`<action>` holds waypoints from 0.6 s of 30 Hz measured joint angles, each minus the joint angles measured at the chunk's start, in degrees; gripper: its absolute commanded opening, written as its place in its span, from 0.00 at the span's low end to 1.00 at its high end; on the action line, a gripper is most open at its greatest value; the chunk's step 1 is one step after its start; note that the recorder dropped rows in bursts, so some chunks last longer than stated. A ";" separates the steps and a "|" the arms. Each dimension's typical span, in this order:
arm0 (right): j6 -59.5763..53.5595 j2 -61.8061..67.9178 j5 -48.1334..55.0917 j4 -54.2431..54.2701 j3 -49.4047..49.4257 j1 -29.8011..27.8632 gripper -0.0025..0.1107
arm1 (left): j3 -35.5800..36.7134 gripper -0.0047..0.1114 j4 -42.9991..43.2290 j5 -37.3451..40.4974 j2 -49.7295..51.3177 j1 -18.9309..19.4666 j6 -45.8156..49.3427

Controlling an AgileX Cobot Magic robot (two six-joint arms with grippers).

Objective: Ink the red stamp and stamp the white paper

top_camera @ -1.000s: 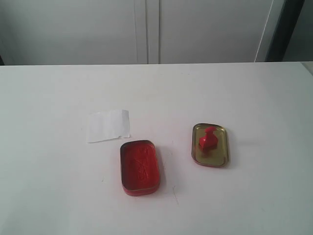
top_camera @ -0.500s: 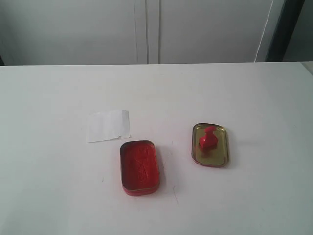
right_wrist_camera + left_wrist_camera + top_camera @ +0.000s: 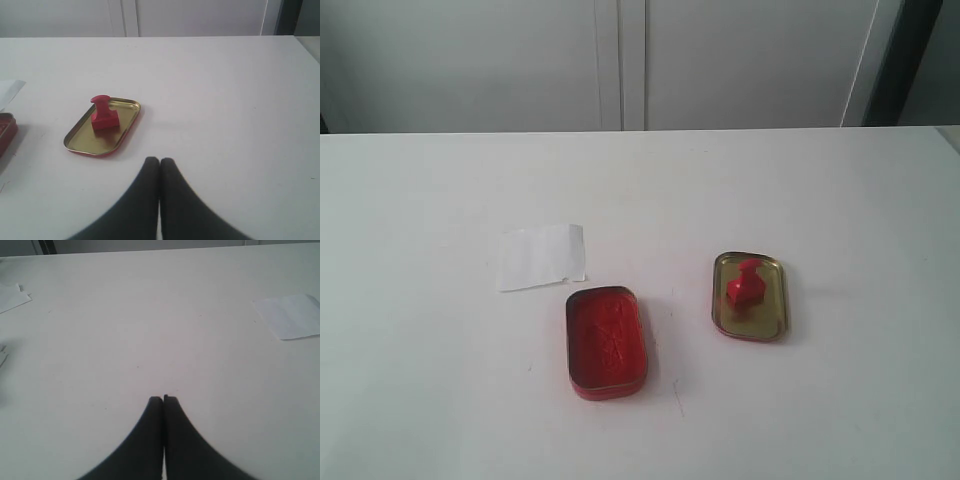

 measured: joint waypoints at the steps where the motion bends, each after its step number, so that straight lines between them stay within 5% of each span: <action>1: 0.00 0.00 0.00 0.00 0.00 0.00 0.02 | 0.00 0.04 0.00 0.00 0.00 0.00 0.00; 9: 0.00 0.00 0.00 0.00 0.00 0.00 0.02 | 0.00 0.04 0.00 -1.08 0.00 0.00 0.00; 18: 0.00 0.00 0.00 0.00 0.00 0.00 0.02 | 0.00 0.04 0.00 -12.55 0.00 0.00 0.00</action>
